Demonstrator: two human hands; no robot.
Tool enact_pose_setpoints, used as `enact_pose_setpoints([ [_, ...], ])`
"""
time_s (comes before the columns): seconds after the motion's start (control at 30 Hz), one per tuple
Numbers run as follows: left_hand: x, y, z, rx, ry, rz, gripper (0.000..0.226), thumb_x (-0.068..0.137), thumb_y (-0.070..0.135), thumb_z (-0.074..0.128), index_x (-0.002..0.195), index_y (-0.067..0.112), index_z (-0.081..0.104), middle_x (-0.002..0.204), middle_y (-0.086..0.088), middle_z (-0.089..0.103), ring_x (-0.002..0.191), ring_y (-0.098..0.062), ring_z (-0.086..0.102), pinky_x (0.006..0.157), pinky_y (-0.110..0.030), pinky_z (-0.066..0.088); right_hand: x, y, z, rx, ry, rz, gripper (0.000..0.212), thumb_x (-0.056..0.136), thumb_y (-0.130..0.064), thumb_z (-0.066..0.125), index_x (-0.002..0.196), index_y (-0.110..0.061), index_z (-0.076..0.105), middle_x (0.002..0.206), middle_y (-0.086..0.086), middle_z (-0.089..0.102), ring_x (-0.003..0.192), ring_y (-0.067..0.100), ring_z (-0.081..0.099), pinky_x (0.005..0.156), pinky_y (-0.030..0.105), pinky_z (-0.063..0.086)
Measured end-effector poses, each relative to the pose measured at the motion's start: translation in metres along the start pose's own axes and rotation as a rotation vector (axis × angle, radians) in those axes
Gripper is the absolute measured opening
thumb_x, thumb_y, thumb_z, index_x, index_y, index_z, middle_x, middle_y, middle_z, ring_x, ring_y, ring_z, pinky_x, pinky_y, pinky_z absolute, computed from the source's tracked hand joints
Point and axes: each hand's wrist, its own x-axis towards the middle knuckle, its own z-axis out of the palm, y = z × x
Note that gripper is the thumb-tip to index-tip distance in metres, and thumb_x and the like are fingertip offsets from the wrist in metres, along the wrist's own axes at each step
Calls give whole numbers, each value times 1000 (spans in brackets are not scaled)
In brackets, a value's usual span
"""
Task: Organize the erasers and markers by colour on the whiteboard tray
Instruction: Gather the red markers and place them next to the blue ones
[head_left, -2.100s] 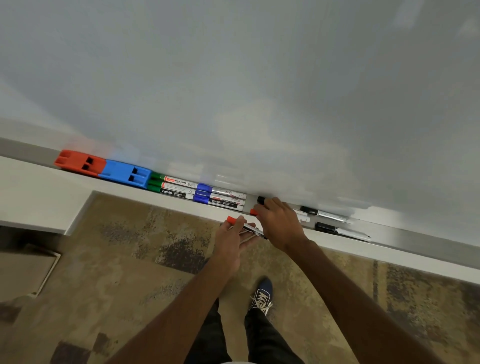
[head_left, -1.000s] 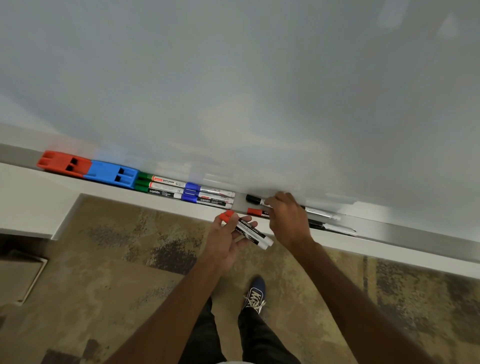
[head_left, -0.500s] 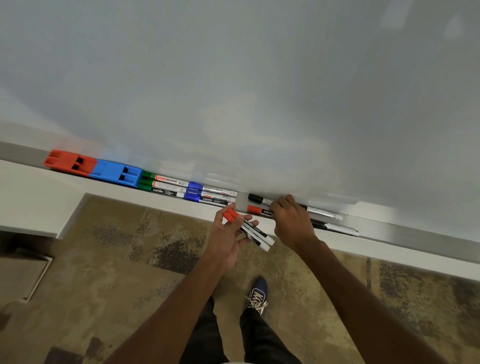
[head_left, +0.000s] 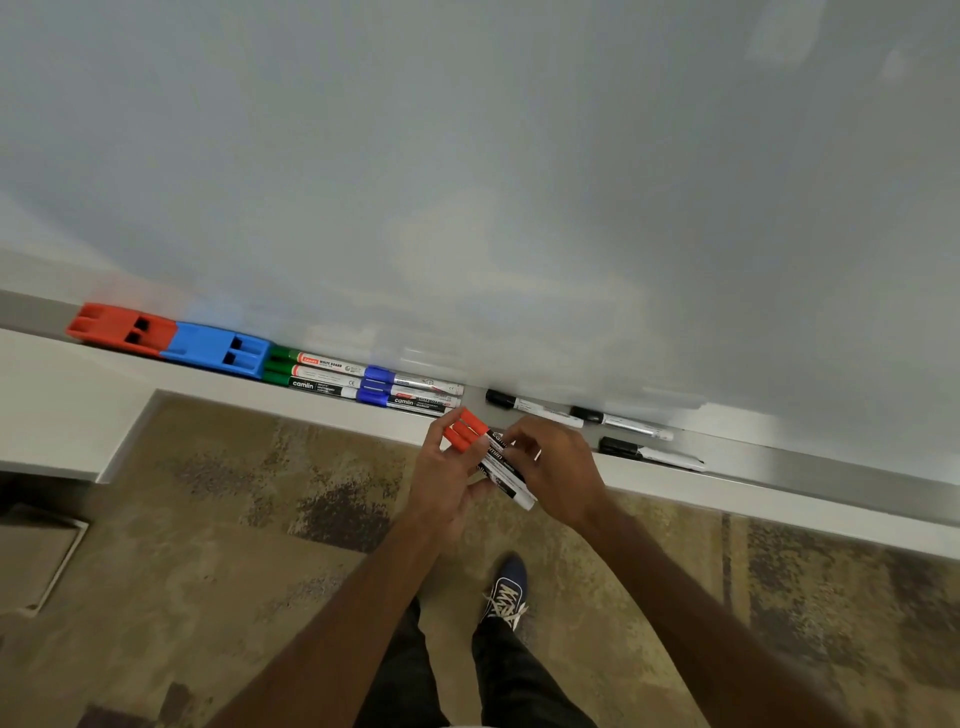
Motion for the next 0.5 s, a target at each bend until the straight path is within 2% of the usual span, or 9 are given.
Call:
enact_pose_setpoints([
  [0.1,1,-1,-1,37,27,18,41,87,10,72,112,42,67,105,-11,76,93,-30,76,73,-47,62,0,3,-2,20,-44,-37,9,90,-16,67,95,-14,74,85,2,72,75,15,62,70,32,51],
  [0.17,3,-2,-1,62,82,25,40,86,8,74,108,41,67,109,-13,73,93,-30,75,75,-50,62,0,6,-4,2,-28,-44,10,91,-17,66,95,-16,75,87,-1,72,75,13,63,69,31,51],
  [0.27,5,0,1,87,115,28,41,85,6,74,111,38,65,114,-14,71,96,-31,74,79,-55,61,4,20,-7,-279,147,-29,10,88,-11,67,95,-14,73,91,1,72,79,20,66,63,30,50],
  [0.37,3,1,2,52,111,23,44,86,5,73,119,31,63,116,-16,70,99,-33,73,79,-52,62,10,30,-10,-580,121,-37,23,72,7,69,89,-8,70,84,8,70,75,29,68,52,33,49],
  [0.5,1,3,1,12,101,24,46,86,3,72,124,25,62,115,-17,70,98,-33,73,74,-48,62,19,32,-11,-790,19,-136,43,45,8,80,84,-8,68,71,7,68,62,27,66,46,29,48],
])
